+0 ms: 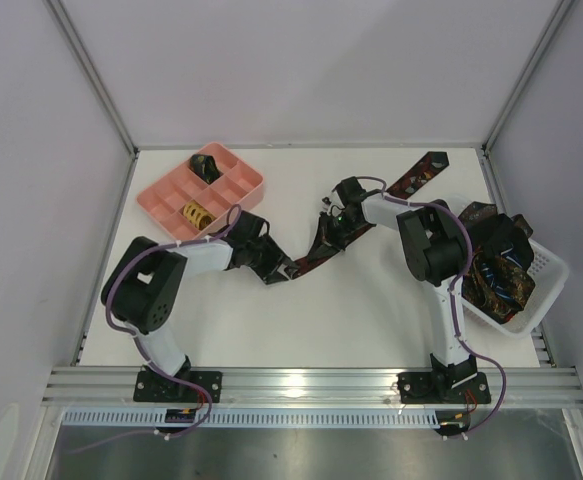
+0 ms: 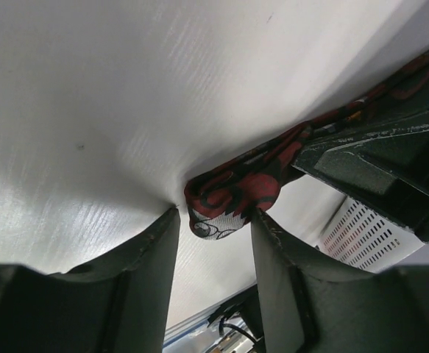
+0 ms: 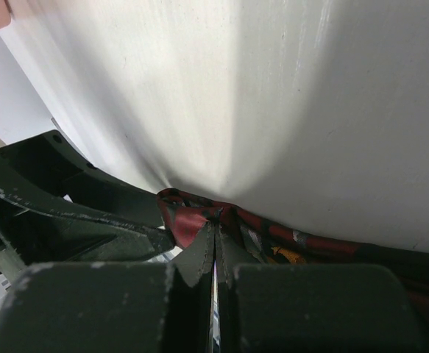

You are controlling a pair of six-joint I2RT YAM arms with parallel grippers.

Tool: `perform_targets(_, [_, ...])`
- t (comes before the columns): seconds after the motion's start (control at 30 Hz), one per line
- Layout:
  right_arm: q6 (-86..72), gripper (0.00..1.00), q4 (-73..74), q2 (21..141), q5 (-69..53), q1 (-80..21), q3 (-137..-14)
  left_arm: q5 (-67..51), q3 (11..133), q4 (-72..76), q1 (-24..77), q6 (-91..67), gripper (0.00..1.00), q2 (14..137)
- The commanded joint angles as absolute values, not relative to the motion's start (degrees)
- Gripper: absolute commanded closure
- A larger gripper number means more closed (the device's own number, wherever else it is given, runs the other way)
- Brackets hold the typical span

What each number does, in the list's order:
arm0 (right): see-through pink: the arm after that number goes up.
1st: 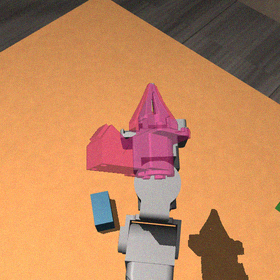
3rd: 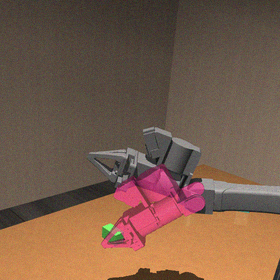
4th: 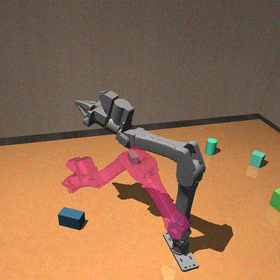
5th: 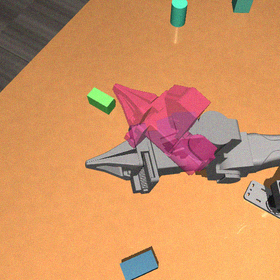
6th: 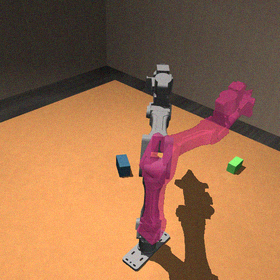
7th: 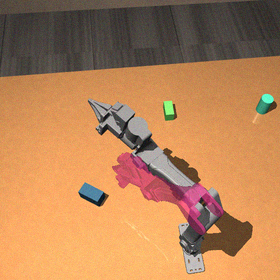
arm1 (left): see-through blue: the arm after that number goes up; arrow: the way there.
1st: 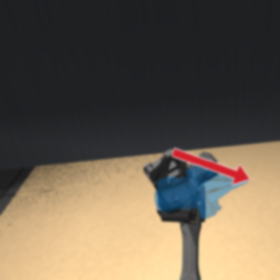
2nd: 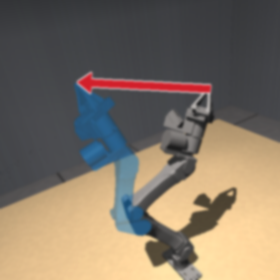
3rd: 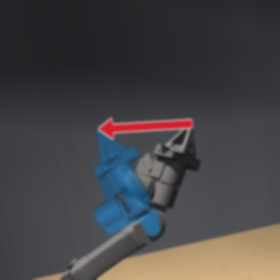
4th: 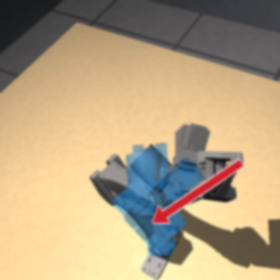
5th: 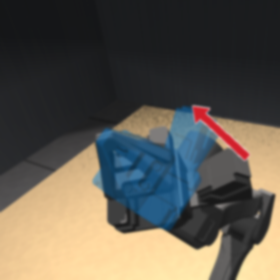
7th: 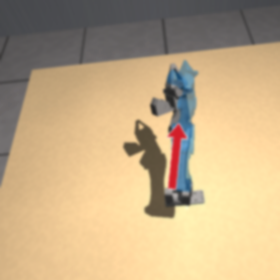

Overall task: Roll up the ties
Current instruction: Roll the tie

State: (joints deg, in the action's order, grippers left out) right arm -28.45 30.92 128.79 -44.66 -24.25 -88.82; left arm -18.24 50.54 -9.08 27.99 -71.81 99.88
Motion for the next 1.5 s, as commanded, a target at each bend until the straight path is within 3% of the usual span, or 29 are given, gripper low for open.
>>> perform_targets(0.0, [-27.0,1.0,30.0,129.7,-38.7,-23.9,-87.5,-17.8,50.6,-8.1,28.2,-72.9,0.51,101.0])
perform_targets(0.13, [-26.8,1.0,30.3,129.8,-38.5,-24.2,-87.5,-17.8,50.1,-6.8,28.2,-72.6,0.64,101.0])
perform_targets(0.17, [-26.7,1.0,30.3,129.7,-38.3,-24.2,-87.5,-17.6,50.1,-6.8,28.2,-72.0,0.75,100.9])
perform_targets(0.27, [-26.4,1.0,30.8,129.7,-38.0,-24.8,-87.5,-16.6,50.2,-7.4,28.0,-70.5,0.97,100.5])
perform_targets(0.3, [-26.3,1.0,30.8,129.8,-38.0,-25.0,-87.5,-15.9,49.8,-7.5,27.9,-70.2,1.0,99.8])
perform_targets(0.8, [-27.5,1.0,30.4,128.5,-39.4,-31.0,-87.4,-7.6,46.7,-19.1,26.9,-61.5,1.0,84.1])
perform_targets(1.47, [-30.1,1.0,28.5,126.3,-40.4,-36.8,-86.4,-2.4,58.8,-27.1,32.5,-53.7,0.99,85.2])
